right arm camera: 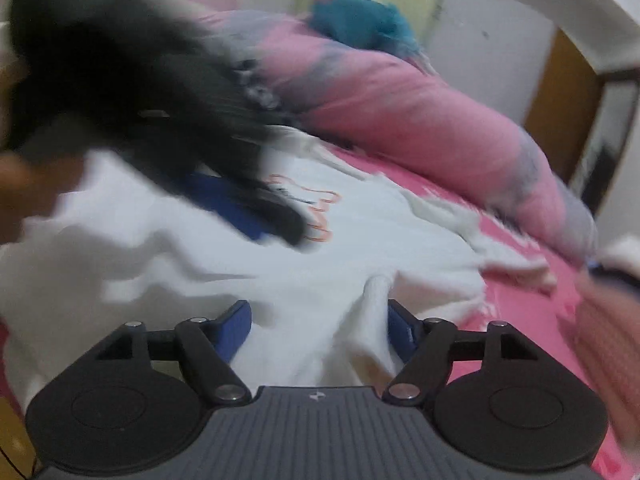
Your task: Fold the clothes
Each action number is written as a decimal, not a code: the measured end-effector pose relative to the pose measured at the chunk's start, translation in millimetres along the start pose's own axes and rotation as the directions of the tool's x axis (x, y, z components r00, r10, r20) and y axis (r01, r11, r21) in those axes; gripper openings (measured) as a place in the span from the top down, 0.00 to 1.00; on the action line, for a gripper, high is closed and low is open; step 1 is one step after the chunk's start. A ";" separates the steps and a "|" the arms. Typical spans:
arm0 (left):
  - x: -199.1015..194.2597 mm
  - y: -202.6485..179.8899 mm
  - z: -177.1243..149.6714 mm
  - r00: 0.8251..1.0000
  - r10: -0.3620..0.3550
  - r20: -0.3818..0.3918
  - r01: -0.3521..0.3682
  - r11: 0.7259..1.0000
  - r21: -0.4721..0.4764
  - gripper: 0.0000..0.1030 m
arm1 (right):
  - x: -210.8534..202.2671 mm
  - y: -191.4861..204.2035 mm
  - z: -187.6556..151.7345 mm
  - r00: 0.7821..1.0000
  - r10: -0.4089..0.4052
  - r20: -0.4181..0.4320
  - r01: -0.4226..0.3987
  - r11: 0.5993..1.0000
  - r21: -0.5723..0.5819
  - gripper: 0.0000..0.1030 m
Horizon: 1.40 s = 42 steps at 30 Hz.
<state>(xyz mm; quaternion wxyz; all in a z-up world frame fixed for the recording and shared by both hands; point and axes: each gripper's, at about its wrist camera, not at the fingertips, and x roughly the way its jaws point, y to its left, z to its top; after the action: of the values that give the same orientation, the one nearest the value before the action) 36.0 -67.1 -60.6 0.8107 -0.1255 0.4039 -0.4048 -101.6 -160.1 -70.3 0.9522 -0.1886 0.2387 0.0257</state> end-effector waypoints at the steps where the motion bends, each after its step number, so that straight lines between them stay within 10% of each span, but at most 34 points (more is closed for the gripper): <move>1: 4.8 1.3 1.1 1.000 -0.007 -0.012 0.007 1.000 -0.014 0.71 | -1.8 5.1 -1.7 1.000 0.007 0.011 -0.007 1.000 -0.014 0.27; 7: 26.6 7.2 8.3 0.998 -0.028 -0.061 0.025 0.999 -0.046 0.71 | -16.5 -14.9 -8.6 0.988 0.134 0.070 -0.141 0.985 0.101 0.26; 12: 28.3 11.2 6.6 0.998 -0.019 -0.065 0.016 0.998 -0.056 0.71 | -39.3 -77.7 -24.5 0.948 0.281 0.146 -0.317 0.863 0.395 0.30; 21: 11.4 24.3 -1.4 0.999 -0.033 -0.033 0.029 0.994 -0.110 0.71 | -27.7 -102.4 -36.1 0.973 0.219 0.075 -0.227 0.841 0.491 0.50; 37: -15.8 56.1 -11.2 0.997 -0.065 0.039 0.070 0.983 -0.170 0.67 | 1.1 -104.9 -25.9 0.910 0.393 0.134 -0.391 0.702 0.595 0.59; 42: -13.3 66.4 -18.3 0.995 -0.093 0.047 0.101 0.974 -0.203 0.67 | 8.3 -95.0 -12.1 0.947 0.321 0.028 -0.288 0.806 0.517 0.60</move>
<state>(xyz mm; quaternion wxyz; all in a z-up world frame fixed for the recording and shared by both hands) 54.5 -12.2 -100.2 0.7800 -0.2357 0.4217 -0.3978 -86.5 -253.1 -51.1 0.9434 0.1126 0.2929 0.1076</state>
